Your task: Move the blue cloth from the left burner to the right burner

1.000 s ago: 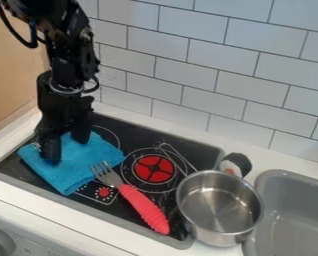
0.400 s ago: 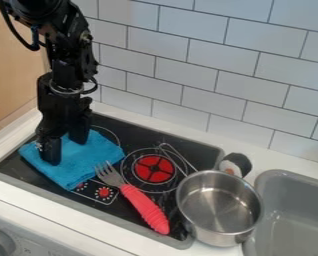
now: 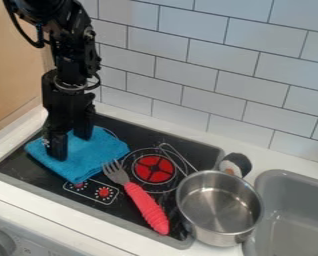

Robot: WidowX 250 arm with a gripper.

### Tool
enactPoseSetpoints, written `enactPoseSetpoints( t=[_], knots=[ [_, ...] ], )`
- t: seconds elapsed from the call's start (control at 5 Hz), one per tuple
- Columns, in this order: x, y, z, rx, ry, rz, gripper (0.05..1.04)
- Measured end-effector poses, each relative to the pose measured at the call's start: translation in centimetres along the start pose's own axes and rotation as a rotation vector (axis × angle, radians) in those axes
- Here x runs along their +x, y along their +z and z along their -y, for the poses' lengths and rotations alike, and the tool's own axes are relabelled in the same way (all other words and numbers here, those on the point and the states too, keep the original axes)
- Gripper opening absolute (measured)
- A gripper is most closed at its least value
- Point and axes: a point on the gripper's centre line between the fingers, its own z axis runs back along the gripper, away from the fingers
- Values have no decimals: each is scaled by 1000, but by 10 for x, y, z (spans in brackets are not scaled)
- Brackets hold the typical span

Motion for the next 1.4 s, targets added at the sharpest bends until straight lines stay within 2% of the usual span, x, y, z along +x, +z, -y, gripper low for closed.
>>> enactPoseSetpoints(
  t=[0.2,1.0,1.4],
  knots=[
    [-8,1,10,-6,-16,1,999],
    [-77,8,42,-55,-147,-5,999],
    [-91,9,42,-56,-180,-5,999]
  ],
)
